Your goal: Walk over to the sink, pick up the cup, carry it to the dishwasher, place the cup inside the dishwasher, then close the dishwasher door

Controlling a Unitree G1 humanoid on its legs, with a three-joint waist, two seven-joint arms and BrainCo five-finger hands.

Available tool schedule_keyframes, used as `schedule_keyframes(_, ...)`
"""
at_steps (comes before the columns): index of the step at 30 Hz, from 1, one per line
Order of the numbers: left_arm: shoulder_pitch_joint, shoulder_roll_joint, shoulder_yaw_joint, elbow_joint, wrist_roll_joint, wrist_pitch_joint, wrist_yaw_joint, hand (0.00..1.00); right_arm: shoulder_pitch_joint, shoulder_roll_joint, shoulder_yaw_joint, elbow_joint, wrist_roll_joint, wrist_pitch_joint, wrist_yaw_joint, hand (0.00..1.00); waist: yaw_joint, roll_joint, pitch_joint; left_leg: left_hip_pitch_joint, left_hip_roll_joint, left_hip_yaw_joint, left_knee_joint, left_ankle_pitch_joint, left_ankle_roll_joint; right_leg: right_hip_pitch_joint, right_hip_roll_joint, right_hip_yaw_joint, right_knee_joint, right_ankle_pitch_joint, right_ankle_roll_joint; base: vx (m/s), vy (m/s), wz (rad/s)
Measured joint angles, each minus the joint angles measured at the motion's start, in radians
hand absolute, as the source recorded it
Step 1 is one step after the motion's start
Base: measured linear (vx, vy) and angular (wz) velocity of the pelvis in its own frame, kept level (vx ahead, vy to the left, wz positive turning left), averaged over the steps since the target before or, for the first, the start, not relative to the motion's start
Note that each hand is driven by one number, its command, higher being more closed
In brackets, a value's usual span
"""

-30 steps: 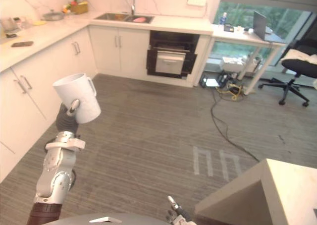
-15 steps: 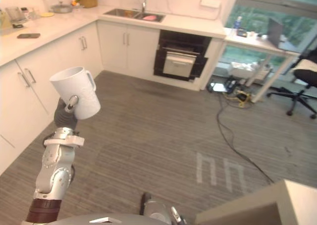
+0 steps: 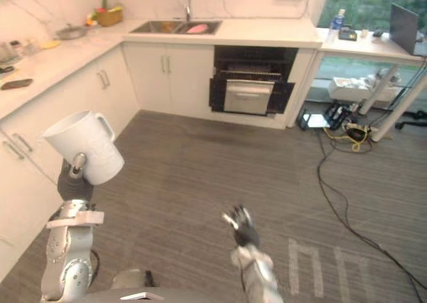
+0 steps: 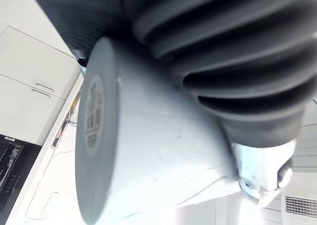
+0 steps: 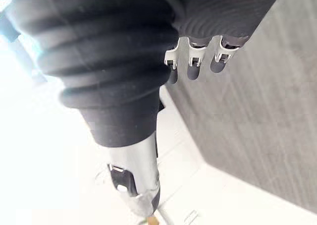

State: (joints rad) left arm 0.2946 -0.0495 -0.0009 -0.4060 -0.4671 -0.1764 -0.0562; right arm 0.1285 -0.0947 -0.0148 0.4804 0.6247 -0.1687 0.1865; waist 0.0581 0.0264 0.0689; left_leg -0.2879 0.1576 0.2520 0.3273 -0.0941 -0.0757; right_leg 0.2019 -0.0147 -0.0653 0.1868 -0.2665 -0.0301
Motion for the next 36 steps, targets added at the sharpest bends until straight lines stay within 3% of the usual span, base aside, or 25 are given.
schedule_keyframes(1,0.012,0.001,0.0,-0.011,0.0,0.0,-0.003,1.0,-0.019,0.0,0.0,0.003,0.003,0.003,-0.011,0.0,0.001,0.007,0.005,-0.029,-0.002,0.003,-0.053,0.018,-0.024,0.029,-0.003,-0.002,-0.015,-0.012,0.013,0.56,0.206,-0.07)
schedule_keyframes(3,0.02,0.001,0.002,-0.008,0.0,-0.004,-0.019,1.0,-0.01,0.0,-0.01,0.012,0.014,0.009,-0.027,0.0,0.013,0.013,0.011,-0.044,-0.007,0.047,-0.109,0.044,-0.034,0.081,-0.014,-0.01,-0.022,-0.042,0.046,0.49,0.273,0.06)
schedule_keyframes(4,0.019,0.003,0.005,0.017,0.0,-0.019,-0.032,1.0,0.009,0.0,-0.028,0.03,0.019,0.024,-0.039,0.0,0.023,0.018,0.009,-0.038,-0.015,0.041,-0.117,0.127,0.004,0.129,-0.02,-0.01,-0.01,-0.057,0.065,0.71,0.436,0.05)
schedule_keyframes(5,0.019,0.004,0.023,0.055,-0.001,-0.032,-0.04,1.0,0.01,0.007,-0.03,0.069,0.025,0.04,-0.057,0.0,0.028,0.004,0.0,-0.023,-0.04,0.023,-0.087,0.202,0.048,0.133,-0.049,-0.005,0.058,-0.059,0.065,0.62,0.387,0.03)
schedule_keyframes(6,0.018,0.003,0.037,0.066,-0.001,-0.032,-0.04,1.0,0.006,0.007,-0.027,0.084,0.033,0.048,-0.062,0.0,0.026,-0.004,-0.004,-0.023,-0.056,0.015,-0.062,0.201,0.07,0.113,-0.068,-0.003,0.122,-0.057,0.069,0.75,0.47,0.04)
schedule_keyframes(7,0.011,0.001,0.064,0.074,-0.002,-0.032,-0.041,1.0,0.001,0.012,-0.028,0.097,0.04,0.067,-0.068,0.0,0.019,-0.034,0.002,-0.023,-0.084,0.017,-0.001,0.145,0.131,0.063,-0.107,-0.004,0.27,-0.029,0.111,0.61,0.383,0.09)
schedule_keyframes(9,-0.004,0.007,0.106,0.084,-0.002,-0.033,-0.04,1.0,0.002,0.031,-0.056,0.1,0.04,0.081,-0.072,0.0,0.004,-0.087,0.028,0.03,-0.135,0.029,0.043,0.054,0.143,-0.029,-0.179,-0.001,0.547,0.118,0.207,0.61,0.363,0.14)
schedule_keyframes(10,-0.008,0.02,0.114,0.107,0.0,-0.034,-0.034,1.0,0.021,0.057,-0.082,0.093,0.036,0.084,-0.08,0.0,-0.013,-0.105,0.032,0.091,-0.177,0.03,0.028,0.013,0.151,-0.125,-0.241,0.005,0.762,0.286,0.216,0.69,0.347,0.21)
schedule_keyframes(11,-0.007,0.035,0.099,0.12,0.005,-0.034,-0.03,1.0,0.038,0.065,-0.082,0.079,0.033,0.084,-0.08,0.0,-0.031,-0.112,0.028,0.148,-0.197,0.025,0.021,-0.021,0.16,-0.225,-0.279,-0.004,0.961,0.289,0.184,0.55,0.252,0.18)
schedule_keyframes(14,-0.013,0.038,0.012,0.113,0.038,-0.043,-0.011,1.0,0.124,0.112,-0.061,-0.014,-0.028,0.053,-0.073,0.0,-0.062,-0.08,0.035,0.29,-0.2,-0.018,-0.039,-0.067,0.17,-0.422,-0.258,-0.01,1.117,0.22,0.095,0.55,0.204,0.3)
schedule_keyframes(16,-0.027,0.041,-0.066,0.089,0.047,-0.045,-0.007,1.0,0.192,0.145,-0.058,-0.125,-0.037,0.038,-0.062,0.0,-0.085,-0.066,0.042,0.358,-0.198,-0.061,-0.071,-0.099,0.163,-0.539,-0.22,-0.023,1.011,0.145,0.088,0.46,0.07,0.64)
schedule_keyframes(17,-0.053,0.045,-0.124,0.071,0.059,-0.042,-0.011,1.0,0.233,0.147,-0.064,-0.21,-0.01,0.031,-0.057,0.0,-0.103,-0.051,0.047,0.403,-0.185,-0.091,-0.069,-0.134,0.159,-0.569,-0.202,-0.09,0.737,0.117,0.088,0.37,0.015,0.63)
schedule_keyframes(18,-0.063,0.047,-0.141,0.064,0.059,-0.041,-0.014,1.0,0.243,0.149,-0.072,-0.237,0.006,0.027,-0.056,0.0,-0.103,-0.047,0.048,0.419,-0.179,-0.097,-0.069,-0.15,0.154,-0.56,-0.187,-0.13,0.585,0.127,0.091,0.47,-0.002,0.52)
schedule_keyframes(19,-0.079,0.056,-0.156,0.04,0.059,-0.04,-0.017,1.0,0.252,0.152,-0.073,-0.292,0.03,0.013,-0.054,0.0,-0.098,-0.05,0.042,0.457,-0.174,-0.097,-0.063,-0.189,0.142,-0.534,-0.154,-0.184,0.269,0.178,0.11,0.39,-0.016,0.11)
schedule_keyframes(21,-0.079,0.071,-0.157,0.012,0.059,-0.042,-0.021,1.0,0.259,0.146,-0.063,-0.37,0.057,-0.023,-0.051,0.0,-0.095,-0.057,0.04,0.533,-0.182,-0.107,-0.063,-0.253,0.122,-0.517,-0.131,-0.229,0.105,0.24,0.091,0.72,-0.098,0.17)
schedule_keyframes(23,-0.065,0.069,-0.164,0.011,0.059,-0.043,-0.022,1.0,0.261,0.113,-0.061,-0.415,0.084,-0.036,-0.058,0.0,-0.098,-0.058,0.022,0.592,-0.183,-0.139,-0.058,-0.331,0.122,-0.512,-0.114,-0.192,0.161,0.236,0.034,0.74,-0.137,0.38)
schedule_keyframes(24,-0.058,0.066,-0.18,0.018,0.059,-0.043,-0.024,1.0,0.265,0.082,-0.066,-0.453,0.101,-0.047,-0.069,0.0,-0.1,-0.012,0.003,0.619,-0.148,-0.164,-0.045,-0.382,0.138,-0.523,-0.069,-0.157,0.233,0.277,0.014,0.69,-0.136,0.67)
schedule_keyframes(26,-0.05,0.066,-0.212,0.024,0.059,-0.041,-0.054,1.0,0.286,0.067,-0.082,-0.536,0.122,-0.066,-0.11,0.0,-0.12,0.033,-0.014,0.545,-0.105,-0.188,0.178,-0.365,0.155,-0.526,-0.036,-0.17,0.319,0.195,-0.004,0.67,-0.168,0.6)
schedule_keyframes(27,-0.051,0.064,-0.229,0.023,0.06,-0.041,-0.077,1.0,0.292,0.065,-0.099,-0.594,0.126,-0.073,-0.138,0.0,-0.118,0.055,-0.003,0.467,-0.076,-0.19,0.377,-0.299,0.133,-0.5,-0.032,-0.181,0.335,0.151,-0.012,0.64,-0.161,0.16)
schedule_keyframes(28,-0.053,0.059,-0.25,0.022,0.081,-0.044,-0.114,1.0,0.317,0.082,-0.138,-0.679,0.141,-0.081,-0.17,0.0,-0.115,0.078,0.006,0.347,-0.026,-0.201,0.65,-0.063,0.025,-0.439,-0.01,-0.187,0.351,0.081,-0.018,0.64,-0.125,0.07)
schedule_keyframes(30,-0.059,0.059,-0.285,0.023,0.124,-0.059,-0.133,1.0,0.331,0.081,-0.165,-0.721,0.16,-0.096,-0.175,0.0,-0.114,0.075,0.009,0.245,0.02,-0.204,0.87,0.023,-0.025,-0.352,0.007,-0.188,0.351,0.014,-0.022,0.66,-0.093,0.02)
schedule_keyframes(31,-0.069,0.062,-0.303,0.021,0.196,-0.094,-0.132,1.0,0.345,0.081,-0.195,-0.74,0.169,-0.098,-0.173,0.0,-0.113,0.063,0.019,0.178,0.051,-0.191,0.966,0.012,-0.009,-0.272,0.015,-0.187,0.339,-0.033,-0.021,0.79,-0.118,-0.04)
schedule_keyframes(33,-0.09,0.069,-0.315,0.017,0.279,-0.15,-0.121,1.0,0.353,0.06,-0.2,-0.74,0.189,-0.101,-0.171,0.0,-0.107,0.045,0.019,0.087,0.086,-0.147,0.949,-0.04,0.033,-0.17,0.022,-0.169,0.3,-0.079,-0.008,0.64,-0.068,-0.3)
schedule_keyframes(35,-0.12,0.07,-0.341,-0.023,0.296,-0.172,-0.121,1.0,0.315,0.045,-0.177,-0.744,0.211,-0.084,-0.142,0.0,-0.066,0.033,0.016,0.021,0.109,-0.029,0.596,-0.132,0.061,-0.074,0.013,-0.101,0.203,-0.078,0.006,0.61,0.038,-0.87)
schedule_keyframes(36,-0.12,0.07,-0.35,-0.041,0.296,-0.176,-0.121,1.0,0.297,0.044,-0.163,-0.745,0.211,-0.081,-0.142,0.0,-0.058,0.026,0.014,0.023,0.099,-0.006,0.451,-0.131,0.059,-0.06,0.004,-0.078,0.185,-0.08,0.01,0.62,0.142,-1.03)
